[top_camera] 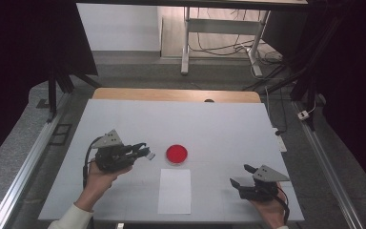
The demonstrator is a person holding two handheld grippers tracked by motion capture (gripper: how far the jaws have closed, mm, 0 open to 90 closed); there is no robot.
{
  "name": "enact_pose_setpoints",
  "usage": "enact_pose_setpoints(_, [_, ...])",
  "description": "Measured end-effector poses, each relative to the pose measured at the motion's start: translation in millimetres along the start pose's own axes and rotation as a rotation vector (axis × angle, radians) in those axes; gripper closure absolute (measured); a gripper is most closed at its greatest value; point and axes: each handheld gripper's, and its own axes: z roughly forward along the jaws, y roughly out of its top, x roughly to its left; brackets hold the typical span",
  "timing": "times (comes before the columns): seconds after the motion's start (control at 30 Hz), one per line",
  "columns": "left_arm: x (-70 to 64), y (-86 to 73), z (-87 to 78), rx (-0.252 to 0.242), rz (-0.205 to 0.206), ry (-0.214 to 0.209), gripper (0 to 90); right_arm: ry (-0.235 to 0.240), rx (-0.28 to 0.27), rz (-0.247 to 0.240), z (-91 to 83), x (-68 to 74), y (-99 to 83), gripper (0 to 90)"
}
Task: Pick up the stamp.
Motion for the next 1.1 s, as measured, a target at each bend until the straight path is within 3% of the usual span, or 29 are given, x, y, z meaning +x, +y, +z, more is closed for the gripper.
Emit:
enact_pose_setpoints(0.13, [-1.7, 1.1, 4.8, -0.004, 0.001, 0.001, 75.2, -0.008, 0.01, -0.009, -1.0, 0.0, -0.1, 22.9])
enact_pose_setpoints(1.1, [-32.1, 3.9, 63.2, 0.095, 0.067, -0.086, 75.2, -0.012, 0.007, -0.017, -2.3, 1.6, -0.2, 23.7])
